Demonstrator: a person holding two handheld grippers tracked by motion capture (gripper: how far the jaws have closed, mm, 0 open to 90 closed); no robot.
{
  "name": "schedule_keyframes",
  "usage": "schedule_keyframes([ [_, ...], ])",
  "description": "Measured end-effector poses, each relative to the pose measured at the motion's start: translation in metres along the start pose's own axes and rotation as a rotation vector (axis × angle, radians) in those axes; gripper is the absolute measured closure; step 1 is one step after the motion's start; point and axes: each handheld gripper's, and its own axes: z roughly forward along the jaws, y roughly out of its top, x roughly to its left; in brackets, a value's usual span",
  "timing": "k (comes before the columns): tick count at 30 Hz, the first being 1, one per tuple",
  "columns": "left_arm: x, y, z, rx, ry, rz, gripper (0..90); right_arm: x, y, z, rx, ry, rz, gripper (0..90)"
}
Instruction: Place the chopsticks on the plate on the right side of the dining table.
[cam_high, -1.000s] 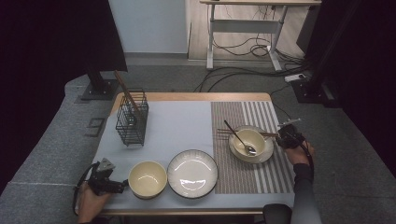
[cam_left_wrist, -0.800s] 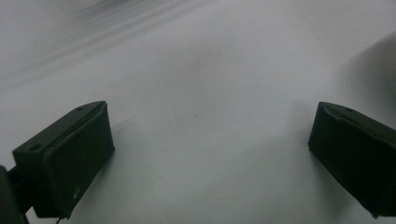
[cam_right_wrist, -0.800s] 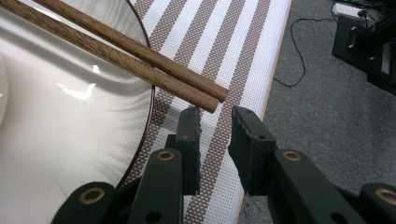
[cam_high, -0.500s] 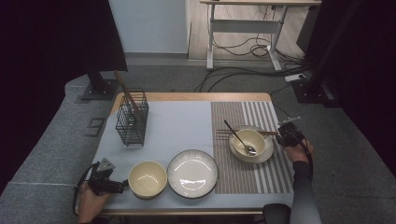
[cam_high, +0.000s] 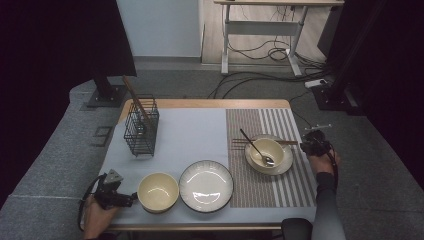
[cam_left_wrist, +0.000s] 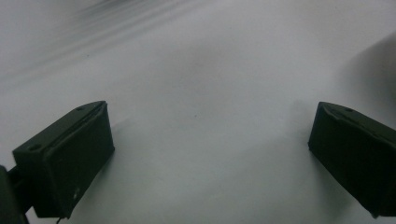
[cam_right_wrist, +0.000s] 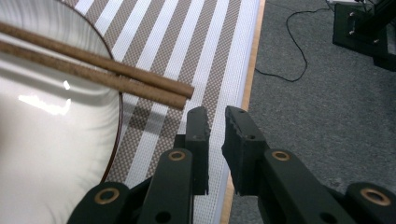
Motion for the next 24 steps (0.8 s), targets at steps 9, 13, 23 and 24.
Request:
schedule_keyframes([
  [9, 0.0, 0.0, 0.0, 0.0, 0.001, 0.0, 0.0, -0.003, 0.009, 0.008, -0.035, -0.046, 0.06, 72.5],
  [13, 0.0, 0.0, 0.0, 0.0, 0.001, 0.0, 0.0, -0.005, 0.01, 0.01, -0.043, -0.055, 0.076, 70.5],
  [23, 0.0, 0.0, 0.0, 0.0, 0.001, 0.0, 0.0, -0.007, 0.014, 0.016, -0.049, -0.061, 0.088, 65.9],
  [24, 0.0, 0.0, 0.0, 0.0, 0.001, 0.0, 0.0, -0.006, 0.015, 0.016, -0.047, -0.061, 0.089, 66.0],
])
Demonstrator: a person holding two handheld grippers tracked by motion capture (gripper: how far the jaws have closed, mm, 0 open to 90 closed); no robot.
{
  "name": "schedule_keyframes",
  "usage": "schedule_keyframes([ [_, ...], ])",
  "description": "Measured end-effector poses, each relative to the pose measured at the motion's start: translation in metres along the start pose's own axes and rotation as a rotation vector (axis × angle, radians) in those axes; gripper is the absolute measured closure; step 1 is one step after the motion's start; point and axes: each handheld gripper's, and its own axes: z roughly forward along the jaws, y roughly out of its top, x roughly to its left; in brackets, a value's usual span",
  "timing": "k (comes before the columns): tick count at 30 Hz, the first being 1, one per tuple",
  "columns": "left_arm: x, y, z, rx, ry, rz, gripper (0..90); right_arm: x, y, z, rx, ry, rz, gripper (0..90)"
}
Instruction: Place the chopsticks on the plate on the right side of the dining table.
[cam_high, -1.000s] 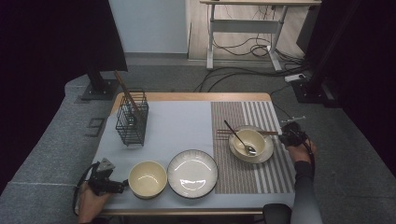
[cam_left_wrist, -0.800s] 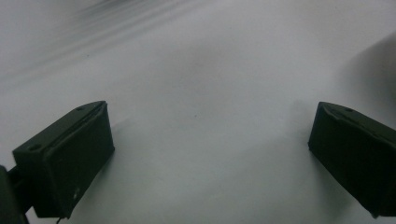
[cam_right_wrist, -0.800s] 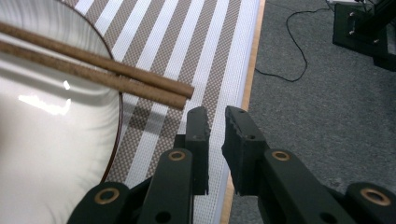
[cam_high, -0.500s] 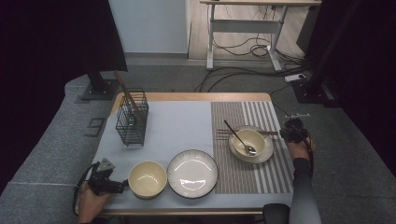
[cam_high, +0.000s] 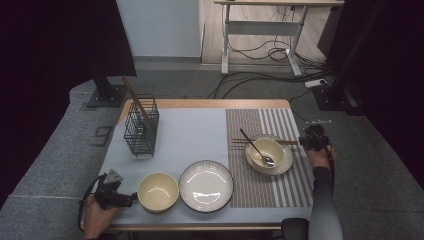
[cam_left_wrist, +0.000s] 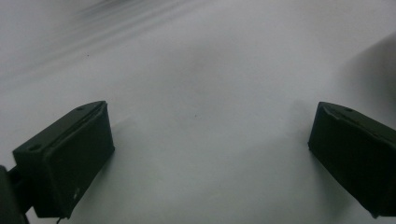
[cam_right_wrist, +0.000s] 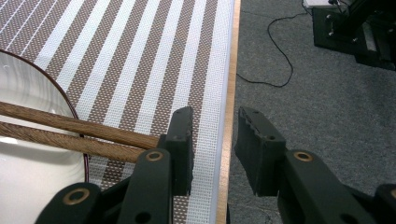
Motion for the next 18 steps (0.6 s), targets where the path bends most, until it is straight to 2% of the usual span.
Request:
schedule_keyframes([
  [18, -0.0001, 0.0, 0.0, 0.0, 0.001, 0.0, 0.0, 0.0018, 0.0013, 0.0024, 0.0, 0.008, -0.016, 64.8],
])
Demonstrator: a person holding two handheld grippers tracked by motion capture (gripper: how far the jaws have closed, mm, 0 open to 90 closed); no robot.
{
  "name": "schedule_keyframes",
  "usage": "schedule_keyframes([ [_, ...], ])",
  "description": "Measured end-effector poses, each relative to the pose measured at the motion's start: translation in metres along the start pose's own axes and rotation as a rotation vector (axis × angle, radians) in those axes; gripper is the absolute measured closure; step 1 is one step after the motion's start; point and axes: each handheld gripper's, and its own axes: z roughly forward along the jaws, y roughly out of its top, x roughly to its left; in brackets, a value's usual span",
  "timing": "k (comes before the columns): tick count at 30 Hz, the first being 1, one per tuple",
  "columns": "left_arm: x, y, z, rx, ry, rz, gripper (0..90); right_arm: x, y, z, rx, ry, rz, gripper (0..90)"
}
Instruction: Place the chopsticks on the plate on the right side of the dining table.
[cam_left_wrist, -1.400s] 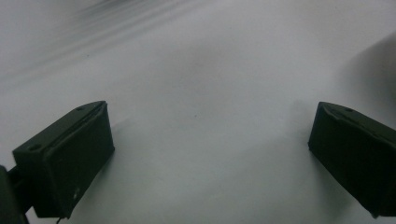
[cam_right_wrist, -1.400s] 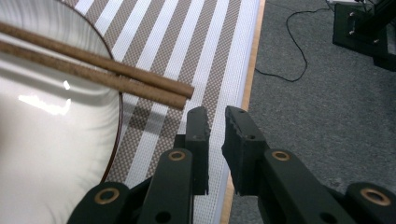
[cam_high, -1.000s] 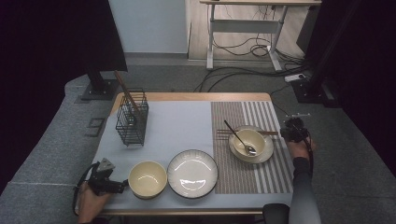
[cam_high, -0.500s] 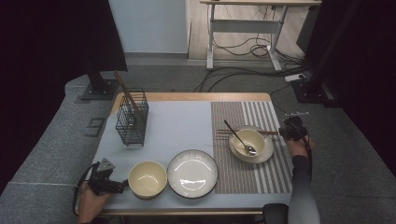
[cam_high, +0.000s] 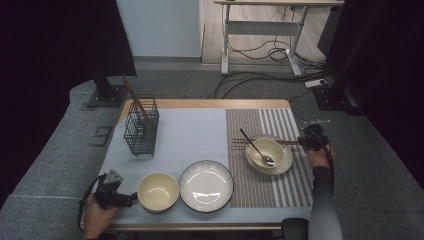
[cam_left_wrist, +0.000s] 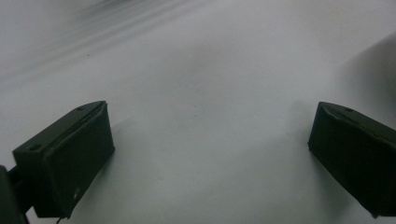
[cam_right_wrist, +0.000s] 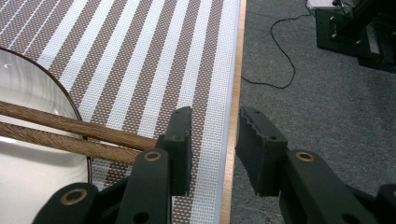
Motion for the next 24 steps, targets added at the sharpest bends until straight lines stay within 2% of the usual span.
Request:
schedule_keyframes([
  [19, 0.0, 0.0, 0.0, 0.0, 0.0, 0.0, 0.0, 0.001, 0.0008, -0.0003, 0.003, 0.003, -0.008, 62.5],
  [24, -0.0001, -0.0001, -0.0001, 0.0, 0.001, 0.001, 0.0, -0.0008, 0.0003, -0.0023, -0.003, -0.009, 0.001, 58.4],
])
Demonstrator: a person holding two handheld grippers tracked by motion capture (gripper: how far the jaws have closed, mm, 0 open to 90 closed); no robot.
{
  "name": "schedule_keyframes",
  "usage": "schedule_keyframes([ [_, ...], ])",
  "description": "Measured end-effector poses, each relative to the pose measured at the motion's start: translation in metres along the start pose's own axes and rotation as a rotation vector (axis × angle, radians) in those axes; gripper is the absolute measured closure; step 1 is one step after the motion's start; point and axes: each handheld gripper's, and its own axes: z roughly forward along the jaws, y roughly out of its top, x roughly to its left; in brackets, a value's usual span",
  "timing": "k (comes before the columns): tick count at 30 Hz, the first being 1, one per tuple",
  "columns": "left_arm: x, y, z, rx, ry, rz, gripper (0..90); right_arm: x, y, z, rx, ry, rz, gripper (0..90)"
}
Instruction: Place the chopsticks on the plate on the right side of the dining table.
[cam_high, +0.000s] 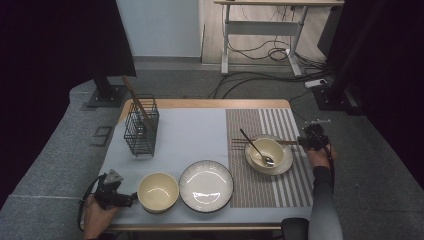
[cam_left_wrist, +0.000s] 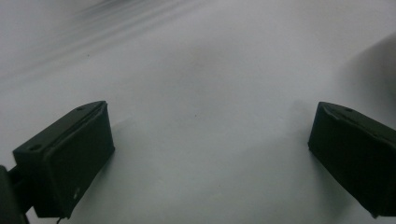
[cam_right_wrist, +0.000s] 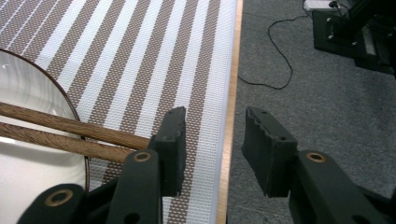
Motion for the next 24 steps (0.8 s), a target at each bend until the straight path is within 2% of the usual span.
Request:
schedule_keyframes([
  [4, 0.0, 0.0, 0.0, 0.0, 0.0, 0.0, 0.0, -0.002, -0.002, -0.004, -0.002, -0.008, -0.001, 50.1],
  [8, 0.0, 0.0, 0.0, 0.0, 0.0, 0.0, 0.0, -0.001, -0.004, -0.008, -0.011, -0.009, -0.003, 47.1],
  [10, 0.0, 0.0, 0.0, -0.001, 0.0, 0.0, 0.0, 0.0, -0.006, -0.015, -0.032, 0.011, 0.005, 44.4],
  [14, 0.0, 0.0, 0.0, -0.001, 0.0, -0.001, 0.0, 0.001, -0.009, -0.024, -0.052, 0.014, 0.005, 40.9],
  [20, 0.0, 0.0, 0.0, -0.001, -0.001, -0.001, 0.0, 0.004, -0.013, -0.039, -0.07, 0.043, 0.02, 32.1],
  [24, 0.0, 0.0, 0.0, -0.001, 0.0, 0.001, 0.0, 0.009, -0.014, -0.045, -0.067, 0.071, 0.014, 30.3],
])
